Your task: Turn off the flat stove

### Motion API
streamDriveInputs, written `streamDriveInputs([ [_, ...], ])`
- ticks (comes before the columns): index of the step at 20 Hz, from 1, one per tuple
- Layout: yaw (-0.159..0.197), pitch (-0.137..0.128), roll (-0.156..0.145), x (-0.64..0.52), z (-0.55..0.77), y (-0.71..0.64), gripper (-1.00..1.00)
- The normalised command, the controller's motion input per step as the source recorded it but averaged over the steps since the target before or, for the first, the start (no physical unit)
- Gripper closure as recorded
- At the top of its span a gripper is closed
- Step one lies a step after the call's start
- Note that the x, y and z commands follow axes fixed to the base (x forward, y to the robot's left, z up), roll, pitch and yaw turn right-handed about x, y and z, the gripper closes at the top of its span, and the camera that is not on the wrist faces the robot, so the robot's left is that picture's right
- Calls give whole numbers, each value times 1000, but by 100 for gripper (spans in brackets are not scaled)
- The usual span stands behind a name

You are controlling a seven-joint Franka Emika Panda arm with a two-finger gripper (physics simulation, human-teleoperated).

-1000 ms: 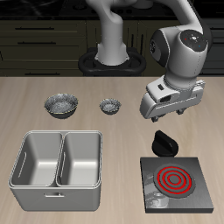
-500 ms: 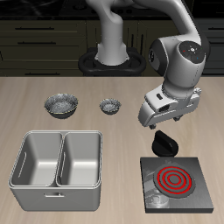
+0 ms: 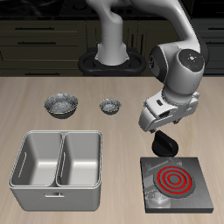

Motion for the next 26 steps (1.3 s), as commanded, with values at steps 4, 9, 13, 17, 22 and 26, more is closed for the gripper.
streamDriveInputs([
  [4, 17, 14, -15, -22, -161, -16, -100],
  [9, 20, 14, -13, -15, -179, -63, -100],
  [13, 12, 36, -18, -18, -243, -87, -100],
  [17, 15, 21, 2, -11, -194, -28, -100],
  [22, 9, 19, -5, -9, -147, -15, -100],
  [26, 25, 21, 13, -48, -165, 67, -100],
])
